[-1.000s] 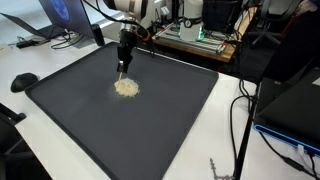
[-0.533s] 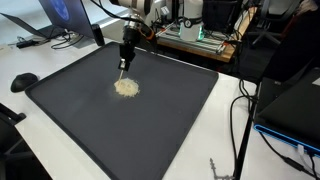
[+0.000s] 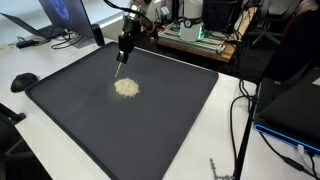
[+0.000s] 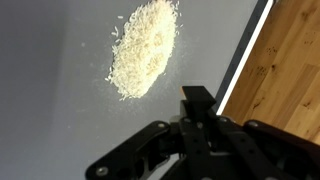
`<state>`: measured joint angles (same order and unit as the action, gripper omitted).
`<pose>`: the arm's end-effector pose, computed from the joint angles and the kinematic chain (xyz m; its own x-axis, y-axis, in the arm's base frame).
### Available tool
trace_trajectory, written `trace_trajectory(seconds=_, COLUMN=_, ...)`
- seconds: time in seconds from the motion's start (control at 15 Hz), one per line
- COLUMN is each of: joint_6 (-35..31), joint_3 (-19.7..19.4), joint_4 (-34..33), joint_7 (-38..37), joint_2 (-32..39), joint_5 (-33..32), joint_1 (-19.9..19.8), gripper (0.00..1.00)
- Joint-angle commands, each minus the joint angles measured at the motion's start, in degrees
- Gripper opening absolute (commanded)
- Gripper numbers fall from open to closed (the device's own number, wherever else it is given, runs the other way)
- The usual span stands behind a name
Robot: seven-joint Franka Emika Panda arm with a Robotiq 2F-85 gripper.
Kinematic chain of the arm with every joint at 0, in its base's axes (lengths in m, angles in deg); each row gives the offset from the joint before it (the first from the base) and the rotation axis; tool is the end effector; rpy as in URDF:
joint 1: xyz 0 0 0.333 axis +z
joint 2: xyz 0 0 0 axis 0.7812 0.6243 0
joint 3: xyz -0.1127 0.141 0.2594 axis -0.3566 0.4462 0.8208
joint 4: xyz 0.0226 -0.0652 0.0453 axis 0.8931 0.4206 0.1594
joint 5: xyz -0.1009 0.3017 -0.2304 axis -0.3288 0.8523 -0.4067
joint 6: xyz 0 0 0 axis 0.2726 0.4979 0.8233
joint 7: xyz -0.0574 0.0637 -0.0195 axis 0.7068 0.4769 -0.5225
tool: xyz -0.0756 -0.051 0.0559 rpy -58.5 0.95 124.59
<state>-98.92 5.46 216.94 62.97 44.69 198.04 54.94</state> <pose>0.4391 -0.0930 0.2288 0.2469 -0.9467 0.2070 -0.6579 -0.3206 -0.6814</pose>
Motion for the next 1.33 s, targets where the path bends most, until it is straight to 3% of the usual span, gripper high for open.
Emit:
trace_trajectory(seconds=0.0, joint_6=-6.3, joint_3=-1.6, joint_4=-1.4, joint_7=3.5, joint_2=-3.4, joint_5=0.0, joint_1=2.7, gripper=0.03)
trace_trajectory(seconds=0.4, joint_6=-16.7, joint_3=0.6, joint_4=-4.6, joint_7=11.3, joint_2=-3.8, joint_5=-1.5, joint_1=6.0, gripper=0.03)
trace_trajectory(seconds=0.73, joint_6=-19.8, joint_3=2.5, joint_4=-5.2, joint_7=13.5, joint_2=-4.3, joint_5=-5.7, joint_1=7.7, gripper=0.03)
trace_trajectory(seconds=1.27, joint_6=-21.5, joint_3=9.8, joint_4=-4.5, joint_7=11.1, joint_2=-2.0, joint_5=-15.6, joint_1=4.6, gripper=0.03)
